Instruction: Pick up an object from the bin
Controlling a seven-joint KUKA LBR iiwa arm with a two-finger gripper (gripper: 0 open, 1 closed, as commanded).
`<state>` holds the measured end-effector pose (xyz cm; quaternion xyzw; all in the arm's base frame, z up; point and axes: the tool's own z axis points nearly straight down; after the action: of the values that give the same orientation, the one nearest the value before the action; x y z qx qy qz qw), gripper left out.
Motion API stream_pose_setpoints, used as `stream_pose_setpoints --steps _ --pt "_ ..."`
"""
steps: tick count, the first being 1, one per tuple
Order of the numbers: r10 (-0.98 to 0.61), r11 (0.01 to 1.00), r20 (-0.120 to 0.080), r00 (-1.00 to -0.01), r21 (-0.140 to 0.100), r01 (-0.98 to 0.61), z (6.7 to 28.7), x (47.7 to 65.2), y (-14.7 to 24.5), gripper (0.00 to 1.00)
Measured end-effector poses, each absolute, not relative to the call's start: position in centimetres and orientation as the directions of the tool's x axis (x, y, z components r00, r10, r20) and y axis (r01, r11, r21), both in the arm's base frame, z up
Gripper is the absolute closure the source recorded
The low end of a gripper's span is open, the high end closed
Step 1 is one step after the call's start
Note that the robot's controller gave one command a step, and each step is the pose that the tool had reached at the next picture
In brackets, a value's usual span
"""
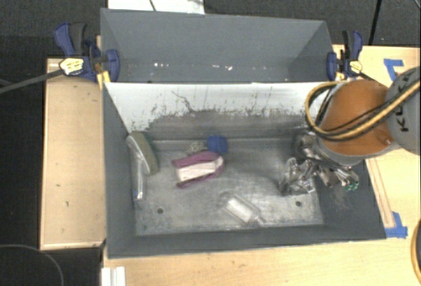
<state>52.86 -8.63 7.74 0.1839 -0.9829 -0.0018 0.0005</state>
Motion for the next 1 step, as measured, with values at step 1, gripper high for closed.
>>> stream_pose_setpoints --steps 1 --pt "-0.359 0.933 0.001 -0.933 0.002 -0.359 7.75 52.86 -8.82 0.0"
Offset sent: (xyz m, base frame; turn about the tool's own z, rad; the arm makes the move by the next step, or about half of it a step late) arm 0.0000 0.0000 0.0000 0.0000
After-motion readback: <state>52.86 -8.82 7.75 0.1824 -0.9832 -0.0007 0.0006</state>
